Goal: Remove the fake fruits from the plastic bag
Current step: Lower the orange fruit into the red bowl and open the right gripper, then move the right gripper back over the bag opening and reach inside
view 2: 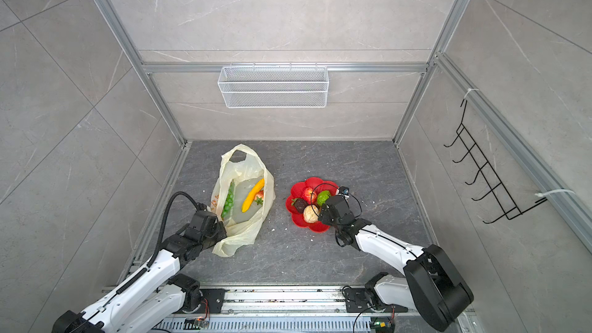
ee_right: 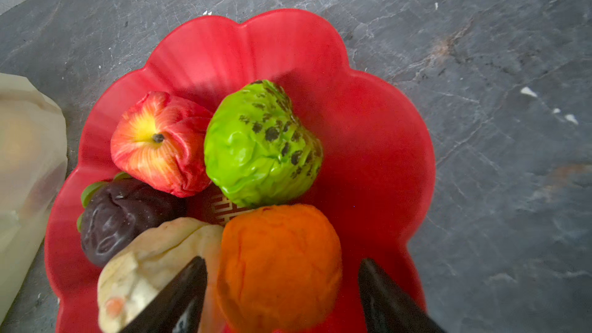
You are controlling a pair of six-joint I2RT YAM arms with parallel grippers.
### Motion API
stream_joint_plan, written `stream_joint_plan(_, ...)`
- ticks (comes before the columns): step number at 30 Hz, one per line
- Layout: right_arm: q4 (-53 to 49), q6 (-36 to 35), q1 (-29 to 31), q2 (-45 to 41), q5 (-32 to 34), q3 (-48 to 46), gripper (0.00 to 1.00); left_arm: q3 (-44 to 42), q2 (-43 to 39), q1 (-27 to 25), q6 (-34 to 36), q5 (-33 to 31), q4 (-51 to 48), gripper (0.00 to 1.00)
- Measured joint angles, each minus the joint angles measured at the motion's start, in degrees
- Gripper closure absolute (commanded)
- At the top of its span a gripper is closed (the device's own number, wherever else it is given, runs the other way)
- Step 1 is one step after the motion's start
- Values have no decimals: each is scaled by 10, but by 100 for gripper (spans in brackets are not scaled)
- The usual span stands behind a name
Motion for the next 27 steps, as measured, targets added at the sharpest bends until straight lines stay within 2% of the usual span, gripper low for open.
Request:
stream_joint_plan(9,-65,15,6,-80,15,27,26,0,1,0,11,20,8,100)
stream_joint_plan(14,-91,13,69,-76,23,104,28,8,37,0,44,67,30,100)
stream_joint_plan(20,-87,-18,187,45,8,257,31,18,69,0,58,90,35,100)
stream_joint_plan(27,-82,-46,243,217,-51,406,36,38,114,-5,63,101,37,100)
